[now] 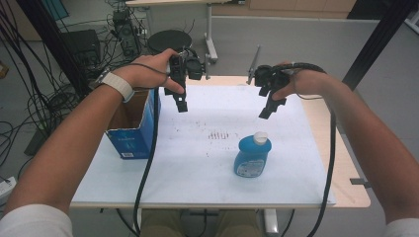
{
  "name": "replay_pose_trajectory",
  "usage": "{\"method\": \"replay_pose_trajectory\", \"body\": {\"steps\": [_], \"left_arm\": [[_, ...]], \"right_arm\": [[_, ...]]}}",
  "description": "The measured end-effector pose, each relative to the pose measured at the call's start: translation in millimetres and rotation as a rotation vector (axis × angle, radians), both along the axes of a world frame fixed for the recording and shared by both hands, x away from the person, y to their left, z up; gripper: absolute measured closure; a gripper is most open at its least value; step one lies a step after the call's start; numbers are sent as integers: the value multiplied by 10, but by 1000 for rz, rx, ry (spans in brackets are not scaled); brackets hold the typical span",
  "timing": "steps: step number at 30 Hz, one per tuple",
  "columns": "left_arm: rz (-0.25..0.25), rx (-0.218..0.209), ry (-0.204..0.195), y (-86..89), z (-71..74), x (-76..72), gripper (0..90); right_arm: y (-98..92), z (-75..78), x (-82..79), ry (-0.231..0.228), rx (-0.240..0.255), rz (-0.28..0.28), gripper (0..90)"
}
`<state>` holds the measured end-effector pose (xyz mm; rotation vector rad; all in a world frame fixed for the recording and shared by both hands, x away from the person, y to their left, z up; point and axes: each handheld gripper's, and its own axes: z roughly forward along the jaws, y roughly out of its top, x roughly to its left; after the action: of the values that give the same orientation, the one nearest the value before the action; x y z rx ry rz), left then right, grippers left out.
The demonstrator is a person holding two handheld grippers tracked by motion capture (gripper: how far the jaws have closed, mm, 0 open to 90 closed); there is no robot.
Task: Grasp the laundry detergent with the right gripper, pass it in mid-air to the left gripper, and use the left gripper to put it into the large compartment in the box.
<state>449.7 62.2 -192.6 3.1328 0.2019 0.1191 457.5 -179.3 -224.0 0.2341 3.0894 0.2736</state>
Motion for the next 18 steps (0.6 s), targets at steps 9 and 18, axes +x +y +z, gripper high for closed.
{"method": "replay_pose_trajectory", "body": {"steps": [9,18], "left_arm": [[-1,-4,3,-1,-35,-34,102],[1,-12,2,16,-73,-59,102]], "right_arm": [[-228,160,-149,-8,43,-9,80],[-331,238,-293,-15,71,14,79]]}}
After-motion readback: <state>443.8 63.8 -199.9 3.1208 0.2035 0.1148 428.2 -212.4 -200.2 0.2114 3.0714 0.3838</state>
